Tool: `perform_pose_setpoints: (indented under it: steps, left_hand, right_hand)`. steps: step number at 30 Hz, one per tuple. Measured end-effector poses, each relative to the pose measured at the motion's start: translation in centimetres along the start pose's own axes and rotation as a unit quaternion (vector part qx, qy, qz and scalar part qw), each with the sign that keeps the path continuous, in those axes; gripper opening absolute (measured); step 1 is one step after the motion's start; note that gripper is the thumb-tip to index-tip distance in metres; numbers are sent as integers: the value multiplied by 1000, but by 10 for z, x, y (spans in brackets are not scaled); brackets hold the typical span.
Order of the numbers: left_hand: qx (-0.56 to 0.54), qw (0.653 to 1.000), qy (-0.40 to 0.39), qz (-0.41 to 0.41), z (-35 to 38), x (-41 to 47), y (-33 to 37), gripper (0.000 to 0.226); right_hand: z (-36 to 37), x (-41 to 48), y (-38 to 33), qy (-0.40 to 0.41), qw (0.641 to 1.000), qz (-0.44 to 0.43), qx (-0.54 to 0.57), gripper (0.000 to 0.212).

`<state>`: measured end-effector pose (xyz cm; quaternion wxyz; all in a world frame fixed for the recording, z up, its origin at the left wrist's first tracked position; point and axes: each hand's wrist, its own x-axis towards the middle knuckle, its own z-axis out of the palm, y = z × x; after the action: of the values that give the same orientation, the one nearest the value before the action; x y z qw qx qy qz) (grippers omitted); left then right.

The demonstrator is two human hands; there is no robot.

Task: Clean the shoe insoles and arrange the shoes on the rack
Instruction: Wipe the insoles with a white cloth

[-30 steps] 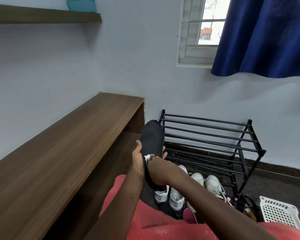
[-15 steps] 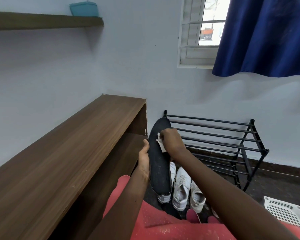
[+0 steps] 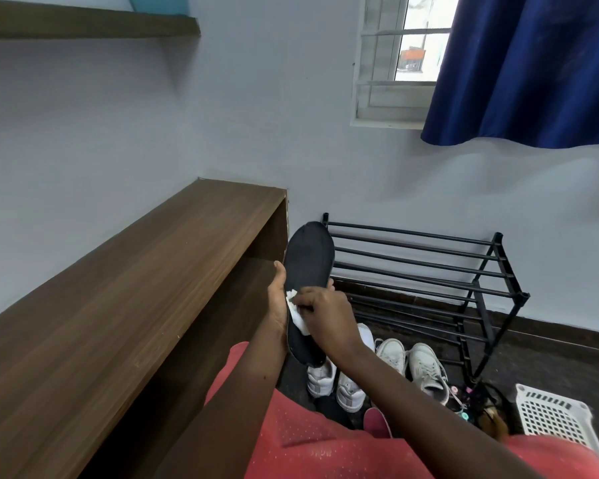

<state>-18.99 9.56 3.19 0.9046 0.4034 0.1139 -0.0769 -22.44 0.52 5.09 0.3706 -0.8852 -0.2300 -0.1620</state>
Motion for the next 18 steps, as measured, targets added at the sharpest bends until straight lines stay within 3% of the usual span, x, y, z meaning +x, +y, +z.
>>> perform_pose_setpoints:
  steps: [4, 9, 13, 16, 18]
  left_hand:
    - [-48, 998, 22, -41, -1, -5, 2, 79]
    - [-62, 997, 11, -43, 2, -2, 0, 83]
    - [-75, 996, -4, -48, 6, -3, 2, 75]
    - [-124, 991, -17, -49, 1, 2, 9, 77]
    - [-142, 989, -19, -38, -1, 2, 13, 82]
  right_hand:
    - [5, -7, -2, -10, 999, -10, 30, 20]
    - [4, 17, 3, -19, 999, 45, -14, 24]
    - [22, 29, -22, 123, 974, 178, -68, 29]
    - [15, 9, -26, -138, 988, 58, -46, 40]
    - [3, -5, -23, -133, 990, 39, 0, 44]
